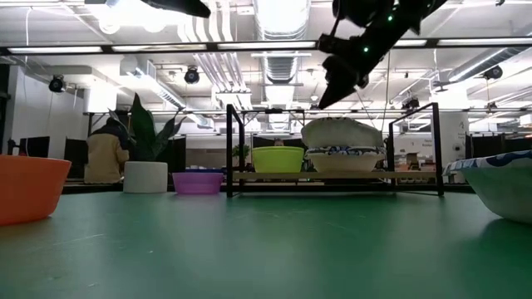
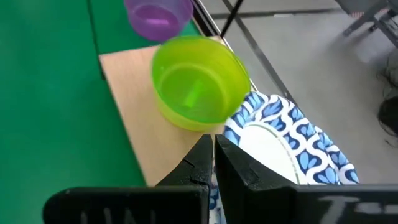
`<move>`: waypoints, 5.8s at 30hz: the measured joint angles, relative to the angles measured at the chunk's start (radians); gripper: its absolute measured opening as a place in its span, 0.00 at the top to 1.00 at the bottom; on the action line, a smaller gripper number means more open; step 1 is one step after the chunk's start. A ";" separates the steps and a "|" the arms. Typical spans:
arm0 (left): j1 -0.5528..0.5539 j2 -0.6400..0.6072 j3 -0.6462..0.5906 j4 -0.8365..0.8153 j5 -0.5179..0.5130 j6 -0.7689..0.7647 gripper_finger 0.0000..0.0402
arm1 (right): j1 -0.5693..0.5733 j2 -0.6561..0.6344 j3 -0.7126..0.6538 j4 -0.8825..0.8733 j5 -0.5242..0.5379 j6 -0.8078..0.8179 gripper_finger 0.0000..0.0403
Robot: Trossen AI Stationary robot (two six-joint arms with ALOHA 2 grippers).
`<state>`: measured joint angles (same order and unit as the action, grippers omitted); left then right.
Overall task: Place and stack bowls onto a shelf
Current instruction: Stack the left white bowl into the white bowl on the shelf, then stack the purple bowl into the green bowl on the shelf
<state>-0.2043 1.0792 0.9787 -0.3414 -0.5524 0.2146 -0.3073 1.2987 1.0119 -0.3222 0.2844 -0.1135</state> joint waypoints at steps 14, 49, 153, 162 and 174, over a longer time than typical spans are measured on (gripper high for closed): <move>0.000 0.033 0.000 -0.018 0.001 0.000 0.81 | -0.038 0.039 0.015 -0.019 -0.006 -0.002 0.98; -0.006 0.169 0.000 -0.051 0.015 -0.160 0.81 | 0.083 -0.144 -0.126 0.097 -0.181 0.023 0.98; 0.628 0.429 -0.222 -0.078 0.327 0.132 1.00 | 0.305 -0.233 -0.312 0.175 -0.180 0.114 0.98; 0.409 0.252 -0.222 -0.139 0.327 -0.047 1.00 | 0.312 -0.233 -0.323 0.169 -0.188 0.114 0.98; 0.174 0.119 -0.038 -0.277 0.327 -0.199 1.00 | 0.319 -0.250 -0.329 0.145 -0.188 0.095 0.98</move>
<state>-0.0300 1.1983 0.9406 -0.6183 -0.2253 0.0158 0.0113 1.0489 0.6830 -0.1776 0.0959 -0.0185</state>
